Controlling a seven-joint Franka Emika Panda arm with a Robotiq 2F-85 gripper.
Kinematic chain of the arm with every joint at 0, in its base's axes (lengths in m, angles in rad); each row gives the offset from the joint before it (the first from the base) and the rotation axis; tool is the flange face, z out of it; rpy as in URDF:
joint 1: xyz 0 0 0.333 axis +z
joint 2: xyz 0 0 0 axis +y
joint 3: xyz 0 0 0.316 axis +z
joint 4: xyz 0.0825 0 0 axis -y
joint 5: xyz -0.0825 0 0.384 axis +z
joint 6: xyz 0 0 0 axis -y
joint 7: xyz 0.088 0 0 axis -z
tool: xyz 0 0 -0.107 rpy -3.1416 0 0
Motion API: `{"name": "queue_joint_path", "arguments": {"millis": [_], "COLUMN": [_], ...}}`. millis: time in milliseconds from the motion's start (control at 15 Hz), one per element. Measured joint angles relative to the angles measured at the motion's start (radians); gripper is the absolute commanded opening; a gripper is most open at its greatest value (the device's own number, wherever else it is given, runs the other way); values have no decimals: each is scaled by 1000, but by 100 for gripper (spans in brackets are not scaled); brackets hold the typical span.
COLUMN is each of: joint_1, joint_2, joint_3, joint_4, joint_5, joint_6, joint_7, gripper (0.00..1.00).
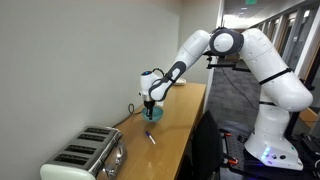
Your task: Move the bowl backward
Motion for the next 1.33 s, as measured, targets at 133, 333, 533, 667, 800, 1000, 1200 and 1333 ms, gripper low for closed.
{"name": "queue_joint_path", "arguments": {"millis": [133,333,533,667,800,1000,1200,1333], "joint_1": [-1,-2,-2,-2,-1,3,4,-3], "joint_2": [34,68,86,92,92,81,27,-34], "joint_3": [-5,-7,-7,-8,-11,-13,-1,19], "joint_4": [47,85,94,95,96,97,77,39], "joint_5": [-5,-7,-7,-9,-16,-22,-15,17], "joint_6": [-20,-37,-51,-59,-60,-60,-75,-110], "joint_7": [-16,-29,-29,-29,-29,-29,-29,-29], "gripper": [1,1,32,46,62,83,100,100]}}
